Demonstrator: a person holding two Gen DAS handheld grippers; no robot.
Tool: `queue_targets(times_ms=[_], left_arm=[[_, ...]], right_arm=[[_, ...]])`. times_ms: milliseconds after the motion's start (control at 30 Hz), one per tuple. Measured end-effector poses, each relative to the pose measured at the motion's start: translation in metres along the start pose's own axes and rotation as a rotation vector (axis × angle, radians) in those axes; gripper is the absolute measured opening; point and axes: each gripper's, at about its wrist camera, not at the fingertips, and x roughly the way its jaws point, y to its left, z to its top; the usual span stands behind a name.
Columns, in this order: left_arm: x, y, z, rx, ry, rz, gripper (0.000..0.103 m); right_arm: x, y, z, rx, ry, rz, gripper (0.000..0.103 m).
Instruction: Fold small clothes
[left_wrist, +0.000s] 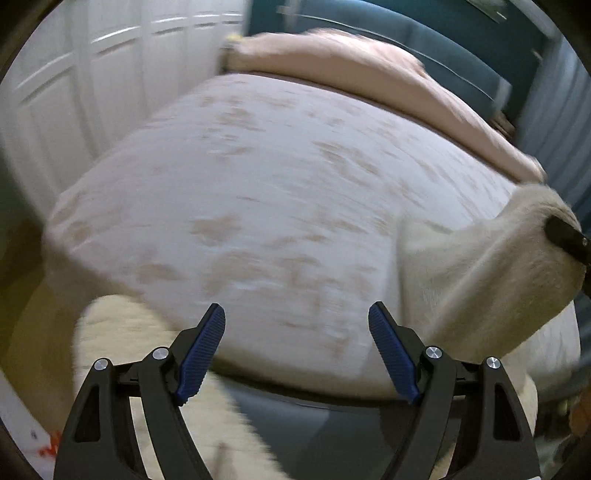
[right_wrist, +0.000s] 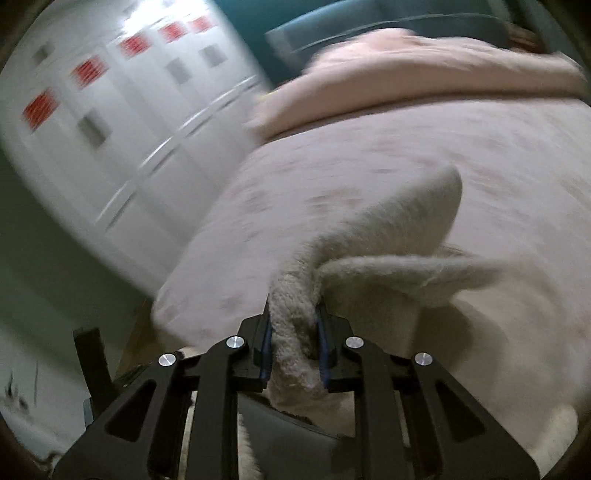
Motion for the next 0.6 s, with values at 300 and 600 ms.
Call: queue_targets(times_ms=[300, 600], left_arm=[[-0.017, 0.1, -0.005, -0.185, -0.014, 0.112, 0.078], [-0.015, 0.08, 0.0, -0.172, -0.011, 0.048, 0.078]], right_arm=[[0.204, 0.116, -0.06, -0.286, 0.374, -0.072, 0.018], [0.16, 0.08, -0.039, -0.102, 0.298, 0.038, 0.017]])
